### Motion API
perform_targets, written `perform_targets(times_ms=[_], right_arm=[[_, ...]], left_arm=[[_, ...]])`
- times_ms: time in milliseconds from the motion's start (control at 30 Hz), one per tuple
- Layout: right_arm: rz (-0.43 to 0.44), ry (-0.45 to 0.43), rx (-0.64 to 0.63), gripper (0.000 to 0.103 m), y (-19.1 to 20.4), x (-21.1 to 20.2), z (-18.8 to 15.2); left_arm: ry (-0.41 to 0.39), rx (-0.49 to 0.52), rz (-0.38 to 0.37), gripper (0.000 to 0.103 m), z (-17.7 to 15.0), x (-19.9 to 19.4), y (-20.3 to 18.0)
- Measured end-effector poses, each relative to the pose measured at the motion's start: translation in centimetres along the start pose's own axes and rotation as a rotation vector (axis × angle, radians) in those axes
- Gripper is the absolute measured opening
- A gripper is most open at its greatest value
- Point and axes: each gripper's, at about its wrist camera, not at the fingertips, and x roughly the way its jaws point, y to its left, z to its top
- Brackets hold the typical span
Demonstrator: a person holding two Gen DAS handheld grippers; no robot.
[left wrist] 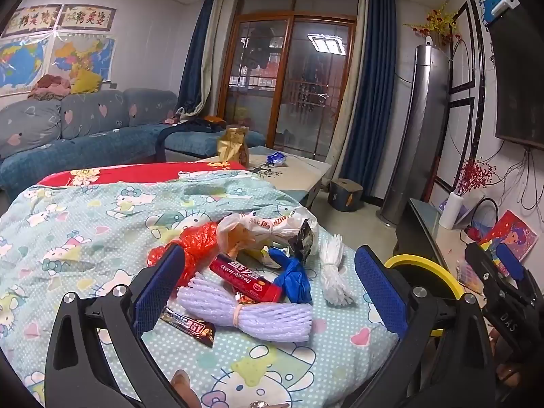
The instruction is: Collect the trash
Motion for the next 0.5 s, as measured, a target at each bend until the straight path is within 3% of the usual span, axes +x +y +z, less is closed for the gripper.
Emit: perform_targets(times_ms=[500], right_arm=[[0.006, -0.01, -0.023, 0.093, 0.24, -0.27, 0.19]], left_arm=[[0.007, -0.005, -0.015, 0.097, 0.18, -0.48, -0.54]])
